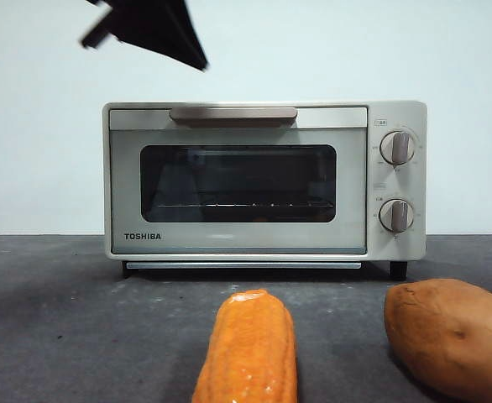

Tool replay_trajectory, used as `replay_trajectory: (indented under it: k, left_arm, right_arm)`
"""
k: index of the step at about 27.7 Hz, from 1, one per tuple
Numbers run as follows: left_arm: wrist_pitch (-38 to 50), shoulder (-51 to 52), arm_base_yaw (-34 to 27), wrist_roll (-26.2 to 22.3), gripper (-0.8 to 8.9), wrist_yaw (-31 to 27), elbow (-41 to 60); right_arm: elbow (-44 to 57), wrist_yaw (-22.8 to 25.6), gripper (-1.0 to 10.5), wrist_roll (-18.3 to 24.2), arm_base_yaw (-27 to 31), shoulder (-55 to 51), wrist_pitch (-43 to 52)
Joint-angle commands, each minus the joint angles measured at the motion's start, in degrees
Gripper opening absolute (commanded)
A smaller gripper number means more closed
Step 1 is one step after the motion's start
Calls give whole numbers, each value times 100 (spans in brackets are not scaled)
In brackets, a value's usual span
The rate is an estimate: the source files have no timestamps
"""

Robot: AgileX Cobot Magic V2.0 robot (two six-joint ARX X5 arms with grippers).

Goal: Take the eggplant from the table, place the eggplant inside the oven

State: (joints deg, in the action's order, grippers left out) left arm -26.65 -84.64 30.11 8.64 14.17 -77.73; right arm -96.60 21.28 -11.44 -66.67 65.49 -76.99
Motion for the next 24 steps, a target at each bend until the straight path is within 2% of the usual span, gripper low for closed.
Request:
replay_trajectory:
  k: [1, 7, 12, 18, 24]
  left_arm:
    - [-11, -470, 197, -409, 6, -289, -411]
    - [-96, -1106, 398, -807, 6, -881, -804]
    - [-492, -1217, 496, -822, 6, -866, -804]
    - [-1333, -1213, 730, -824, 6, -776, -813]
    - [-2223, -1213, 1067, -949, 6, -584, -815]
  right_arm:
    - [-87, 24, 185, -186, -70, -122, -444]
    - [-83, 22, 185, -326, -70, -461, -444]
    - [-79, 42, 185, -358, -68, -612, -444]
    - [2, 310, 185, -352, -68, -614, -444]
    - [328, 321, 185, -308, -68, -603, -444]
